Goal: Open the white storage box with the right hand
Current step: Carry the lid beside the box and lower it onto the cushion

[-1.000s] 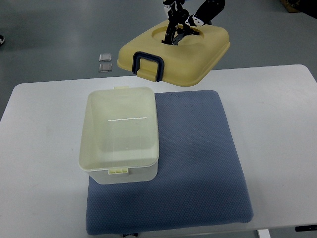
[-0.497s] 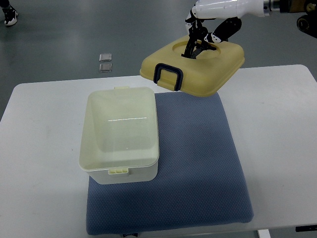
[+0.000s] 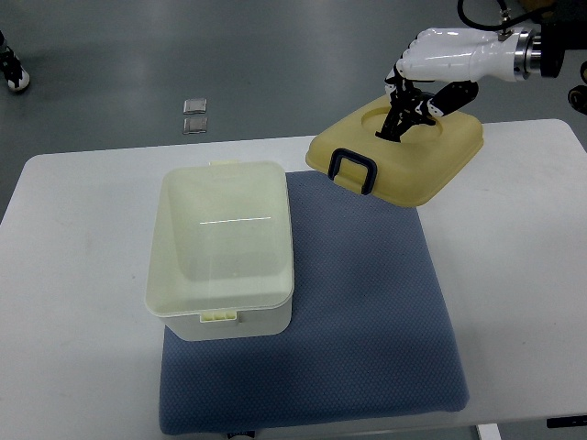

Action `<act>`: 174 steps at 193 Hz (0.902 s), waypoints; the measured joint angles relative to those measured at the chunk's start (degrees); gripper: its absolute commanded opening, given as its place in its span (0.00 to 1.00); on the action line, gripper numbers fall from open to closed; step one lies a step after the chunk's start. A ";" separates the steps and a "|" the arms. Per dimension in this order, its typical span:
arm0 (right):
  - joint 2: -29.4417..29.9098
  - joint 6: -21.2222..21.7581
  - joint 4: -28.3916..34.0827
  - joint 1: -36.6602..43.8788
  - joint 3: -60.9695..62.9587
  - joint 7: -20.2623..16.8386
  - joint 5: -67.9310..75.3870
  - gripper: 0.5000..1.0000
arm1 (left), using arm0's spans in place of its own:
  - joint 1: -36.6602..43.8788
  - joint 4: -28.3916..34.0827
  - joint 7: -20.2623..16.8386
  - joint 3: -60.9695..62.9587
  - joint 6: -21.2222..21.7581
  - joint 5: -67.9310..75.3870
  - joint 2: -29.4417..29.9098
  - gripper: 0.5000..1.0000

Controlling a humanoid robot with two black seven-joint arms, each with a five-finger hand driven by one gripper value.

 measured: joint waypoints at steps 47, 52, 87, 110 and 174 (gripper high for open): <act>0.37 -3.76 -1.67 -2.64 -1.91 0.00 -0.15 0.00 | -0.01 0.00 0.00 0.00 0.00 0.00 0.00 1.00; 0.49 -4.01 -1.67 -2.92 -1.91 0.00 -0.15 0.00 | -0.01 0.00 0.00 0.00 0.00 0.00 0.00 1.00; 1.49 -5.44 -1.70 -5.15 -1.91 0.00 -0.22 0.00 | 0.01 0.00 0.00 0.00 0.00 0.00 0.00 1.00; 2.45 -5.63 -2.01 -6.75 -1.94 0.00 -0.48 0.00 | 0.00 0.00 0.00 0.00 0.00 0.00 0.00 1.00; 6.36 -6.77 -5.43 -10.88 -1.91 0.00 -0.61 0.00 | 0.01 0.00 0.00 -0.01 0.00 0.00 0.00 1.00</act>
